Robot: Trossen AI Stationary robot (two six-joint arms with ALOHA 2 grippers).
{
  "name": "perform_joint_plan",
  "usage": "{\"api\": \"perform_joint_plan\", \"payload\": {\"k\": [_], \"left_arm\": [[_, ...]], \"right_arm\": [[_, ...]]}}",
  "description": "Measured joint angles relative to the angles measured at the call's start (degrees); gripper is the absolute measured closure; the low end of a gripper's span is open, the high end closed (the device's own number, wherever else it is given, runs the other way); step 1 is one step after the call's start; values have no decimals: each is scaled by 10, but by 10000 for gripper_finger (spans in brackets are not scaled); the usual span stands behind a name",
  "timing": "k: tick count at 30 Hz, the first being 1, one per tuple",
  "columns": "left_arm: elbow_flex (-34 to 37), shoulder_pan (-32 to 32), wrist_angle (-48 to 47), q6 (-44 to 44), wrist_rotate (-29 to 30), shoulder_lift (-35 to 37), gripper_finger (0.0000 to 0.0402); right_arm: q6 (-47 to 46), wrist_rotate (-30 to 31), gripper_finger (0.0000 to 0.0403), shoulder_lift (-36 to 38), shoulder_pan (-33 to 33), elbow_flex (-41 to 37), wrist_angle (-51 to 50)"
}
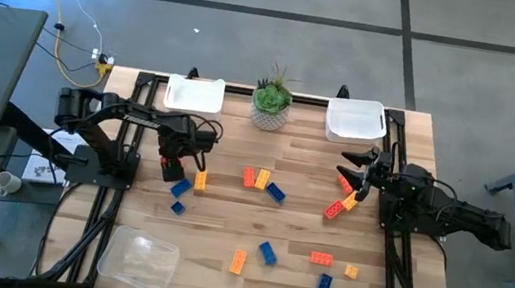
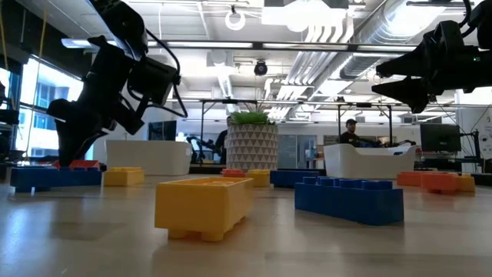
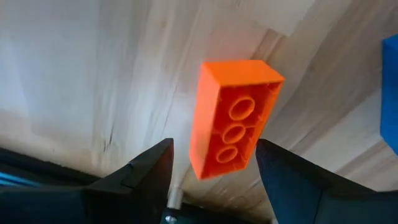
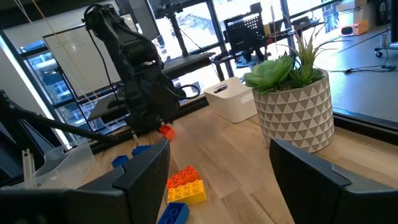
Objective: Sort & place blocks by color
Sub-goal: Put the orange game piece into the transparent bin
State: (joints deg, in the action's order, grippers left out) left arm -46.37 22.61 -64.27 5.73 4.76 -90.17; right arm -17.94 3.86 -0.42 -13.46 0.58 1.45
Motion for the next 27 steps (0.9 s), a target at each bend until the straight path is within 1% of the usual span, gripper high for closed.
{"api": "perform_joint_plan", "payload": {"k": [12, 19, 23, 27], "left_arm": [[0, 0, 32, -15, 4, -1, 183], [0, 3, 45, -14, 14, -42, 186], [-1, 3, 47, -15, 19, -59, 209], [-1, 2, 51, -16, 14, -57, 257]], "right_arm": [[0, 0, 139, 0, 0, 0, 0], [0, 0, 139, 0, 0, 0, 0], [0, 0, 139, 0, 0, 0, 0], [0, 0, 139, 0, 0, 0, 0]]}}
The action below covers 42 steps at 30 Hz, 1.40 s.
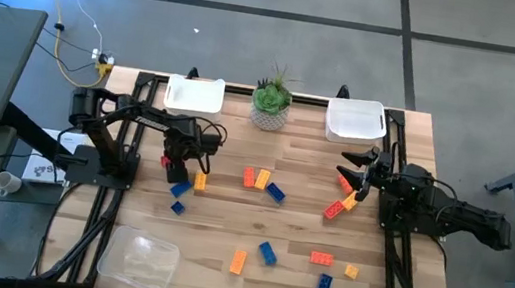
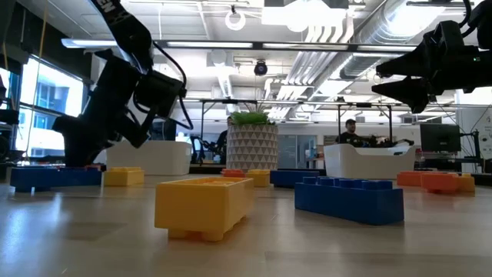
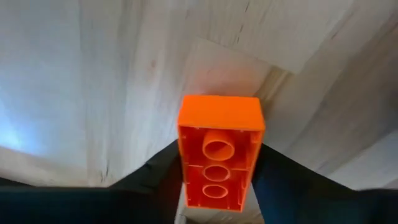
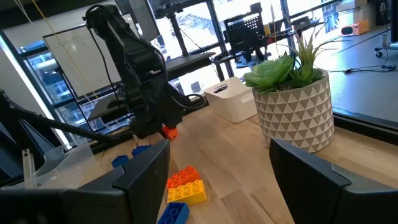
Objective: Sort & place blocks by color
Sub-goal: Put the orange game piece into the transparent bin
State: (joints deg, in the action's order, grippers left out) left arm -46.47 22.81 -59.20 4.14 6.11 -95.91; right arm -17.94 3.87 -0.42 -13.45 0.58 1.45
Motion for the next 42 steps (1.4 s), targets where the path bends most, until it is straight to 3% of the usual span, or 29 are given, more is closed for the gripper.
{"api": "perform_joint_plan", "payload": {"k": [3, 10, 19, 25, 31, 42], "left_arm": [[1, 0, 1, -5, -2, 10, 292], [1, -7, -3, 39, -36, 70, 292], [1, -70, -40, 177, -91, 224, 292], [1, -164, -41, 289, -140, 325, 292], [1, -289, -38, 372, -204, 380, 292], [1, -518, 77, 540, -240, 346, 279]], "right_arm": [[0, 0, 139, 0, 0, 0, 0], [0, 0, 139, 0, 0, 0, 0], [0, 0, 139, 0, 0, 0, 0], [0, 0, 139, 0, 0, 0, 0], [0, 0, 139, 0, 0, 0, 0], [-1, 0, 139, 0, 0, 0, 0]]}}
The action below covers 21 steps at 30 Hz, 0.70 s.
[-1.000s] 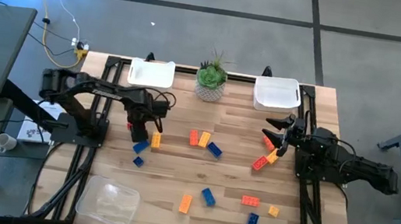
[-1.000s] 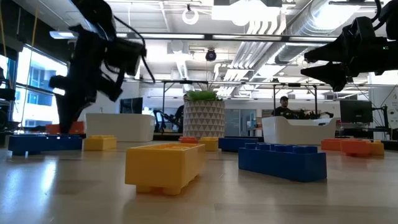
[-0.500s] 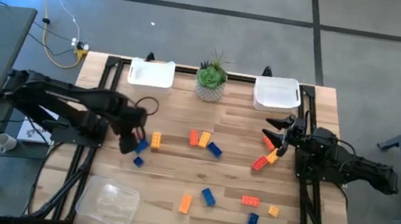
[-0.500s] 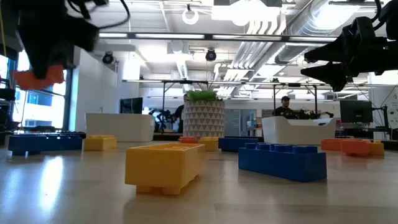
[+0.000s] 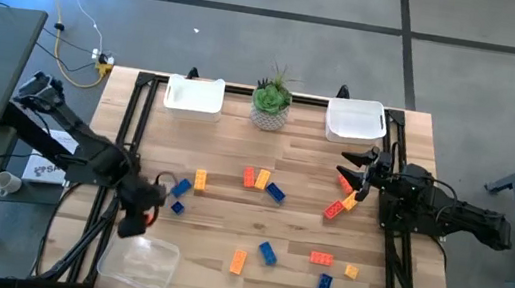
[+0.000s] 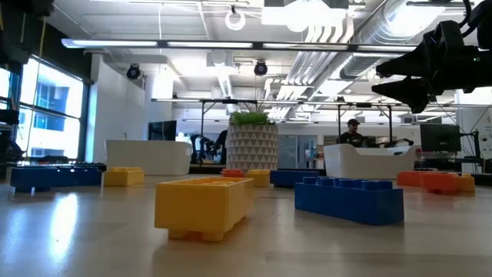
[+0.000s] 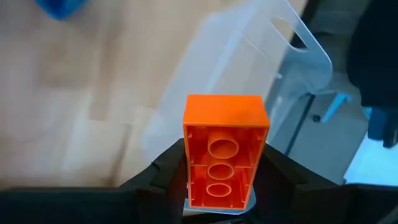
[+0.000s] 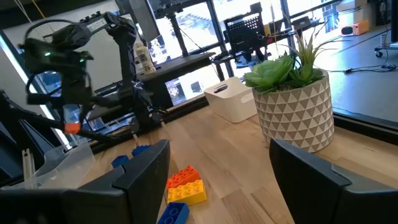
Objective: Sort & place blocks by color
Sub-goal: Put the orange game piece into the transparent bin
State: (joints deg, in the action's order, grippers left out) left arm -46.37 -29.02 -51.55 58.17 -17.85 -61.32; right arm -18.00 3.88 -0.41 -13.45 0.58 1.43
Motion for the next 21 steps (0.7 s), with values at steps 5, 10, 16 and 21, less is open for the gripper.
{"api": "perform_joint_plan", "payload": {"k": [5, 10, 16, 21], "left_arm": [[0, -50, 55, 30, 1, -44, 276], [0, -72, 86, 36, -5, -85, 274], [0, -75, 106, 47, -14, -111, 260], [0, -75, 107, 47, -23, -116, 236]], "right_arm": [[-115, -1, 139, 0, 0, 0, 0], [-253, 4, 139, 0, 0, 0, 0], [-310, 5, 139, 0, 0, 0, 0], [-309, 6, 139, 0, 0, 0, 0]]}}
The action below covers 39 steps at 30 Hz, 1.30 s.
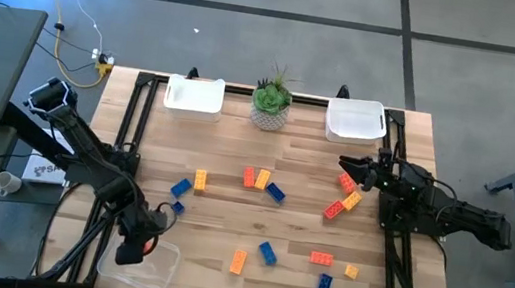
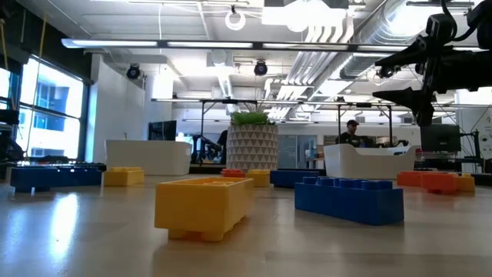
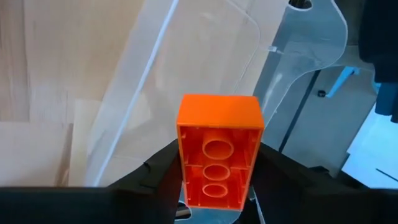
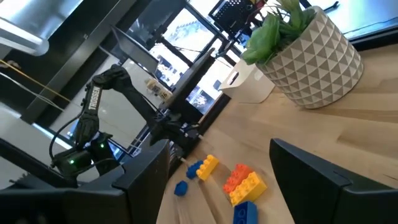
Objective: Sort & place blocks by color
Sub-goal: Put the orange game piece into the transparent bin, then put the blue game piece into the right white bin
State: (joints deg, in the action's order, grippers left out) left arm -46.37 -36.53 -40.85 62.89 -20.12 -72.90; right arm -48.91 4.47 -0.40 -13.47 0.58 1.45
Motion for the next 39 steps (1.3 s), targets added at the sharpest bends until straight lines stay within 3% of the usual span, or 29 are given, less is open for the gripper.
{"api": "perform_joint_plan", "payload": {"k": [9, 20, 29, 39], "left_arm": [[0, 2, 1, -1, -24, 0, 190], [0, 35, 15, -20, -12, 43, 192], [0, 127, 13, -72, 51, 114, 192], [0, 251, 11, -91, 242, 149, 192]], "right_arm": [[-20, 0, 139, 0, 0, 0, 0], [45, 7, 139, -20, 0, 68, 2], [106, 11, 139, -188, 0, 184, -54], [106, -82, 139, -426, 2, 332, -192]]}}
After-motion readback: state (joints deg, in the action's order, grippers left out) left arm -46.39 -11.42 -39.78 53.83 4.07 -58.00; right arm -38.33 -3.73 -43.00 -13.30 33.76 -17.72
